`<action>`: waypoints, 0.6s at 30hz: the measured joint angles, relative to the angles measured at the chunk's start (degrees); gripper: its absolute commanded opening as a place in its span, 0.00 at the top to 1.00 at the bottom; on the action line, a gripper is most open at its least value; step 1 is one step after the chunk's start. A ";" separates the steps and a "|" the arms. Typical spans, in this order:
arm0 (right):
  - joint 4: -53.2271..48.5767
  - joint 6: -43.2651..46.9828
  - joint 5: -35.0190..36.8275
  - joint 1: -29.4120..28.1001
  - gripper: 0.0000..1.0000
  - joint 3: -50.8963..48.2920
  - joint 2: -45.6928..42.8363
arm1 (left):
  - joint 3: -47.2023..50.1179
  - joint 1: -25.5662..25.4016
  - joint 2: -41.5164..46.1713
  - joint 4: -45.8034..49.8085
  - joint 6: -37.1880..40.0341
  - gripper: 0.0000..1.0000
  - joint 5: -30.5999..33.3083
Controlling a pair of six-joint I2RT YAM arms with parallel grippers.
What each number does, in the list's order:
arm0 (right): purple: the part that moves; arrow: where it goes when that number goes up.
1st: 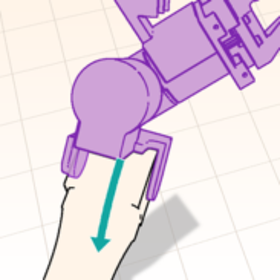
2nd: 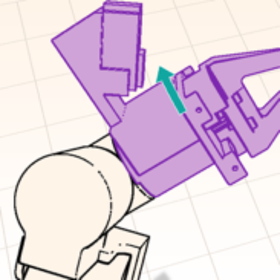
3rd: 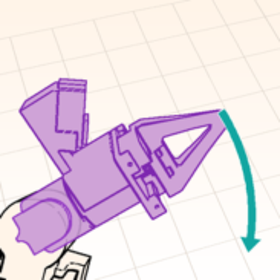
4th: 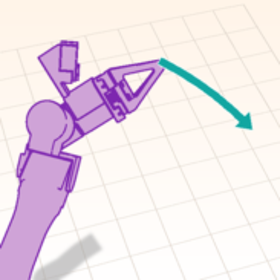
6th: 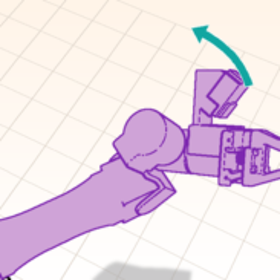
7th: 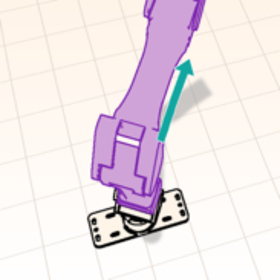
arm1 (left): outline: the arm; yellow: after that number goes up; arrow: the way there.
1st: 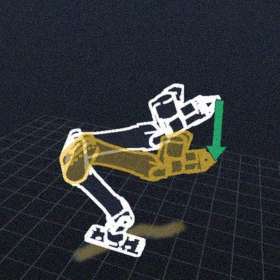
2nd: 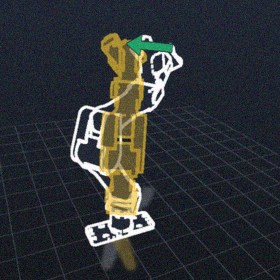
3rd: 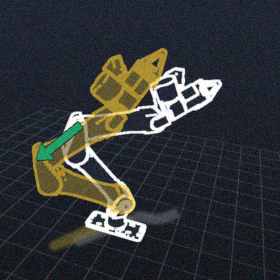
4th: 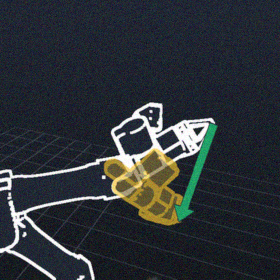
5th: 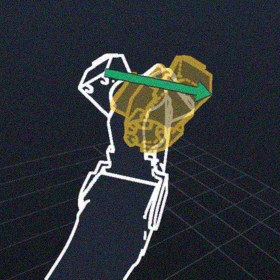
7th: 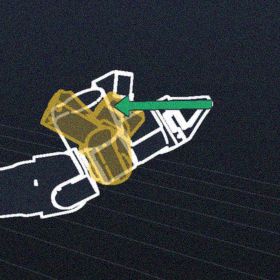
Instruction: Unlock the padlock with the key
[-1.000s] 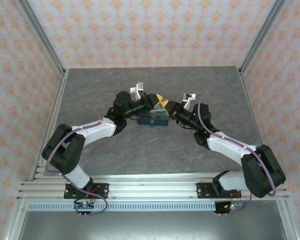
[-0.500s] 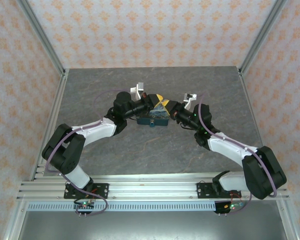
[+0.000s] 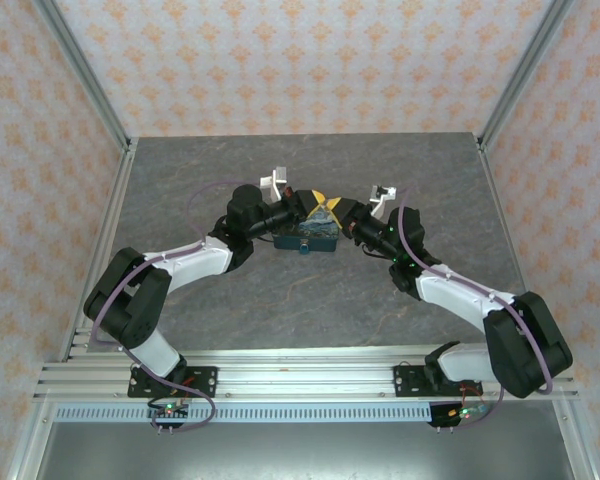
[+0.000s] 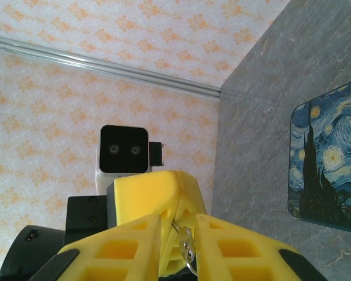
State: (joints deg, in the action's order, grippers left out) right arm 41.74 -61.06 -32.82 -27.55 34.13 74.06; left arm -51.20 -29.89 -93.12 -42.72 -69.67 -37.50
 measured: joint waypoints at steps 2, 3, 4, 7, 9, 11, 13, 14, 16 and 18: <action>0.33 0.00 -0.39 0.00 0.78 0.00 0.28 | -0.02 0.00 0.00 0.00 0.00 1.00 0.00; 0.37 0.00 -0.66 0.00 0.78 0.00 0.44 | -0.02 0.00 0.00 0.00 -0.02 1.00 0.00; 0.37 -0.02 -0.90 0.00 0.79 0.00 0.59 | -0.02 0.00 0.00 0.00 -0.20 1.00 0.00; 0.37 0.00 -1.55 0.00 0.81 0.00 0.90 | -0.02 -0.07 0.00 0.00 -0.52 1.00 0.02; 0.39 0.00 -1.73 0.00 0.82 0.00 1.03 | -0.02 -0.11 0.00 0.00 -0.66 1.00 0.02; 0.39 -0.02 -1.75 0.00 0.84 0.00 1.16 | -0.02 -0.11 0.00 0.00 -0.83 1.00 0.02; 0.52 -0.20 -1.75 0.00 0.87 0.00 1.22 | -0.02 -0.11 0.00 0.00 -0.83 1.00 0.02; 0.59 -0.20 -1.77 0.00 0.90 0.00 1.22 | -0.02 -0.11 0.00 0.00 -0.83 1.00 0.02; 0.68 -0.37 -1.75 0.00 0.98 0.00 1.22 | -0.02 -0.11 0.00 -0.02 -0.83 1.00 0.24; 0.70 -0.37 -1.73 0.11 1.00 0.00 1.27 | -0.02 -0.09 0.00 -0.02 -0.83 1.00 0.46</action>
State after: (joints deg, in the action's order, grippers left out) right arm 42.44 -61.43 -34.54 -27.44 34.13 75.33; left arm -51.22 -29.98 -93.12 -42.74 -70.50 -37.04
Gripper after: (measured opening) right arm 0.039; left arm 0.045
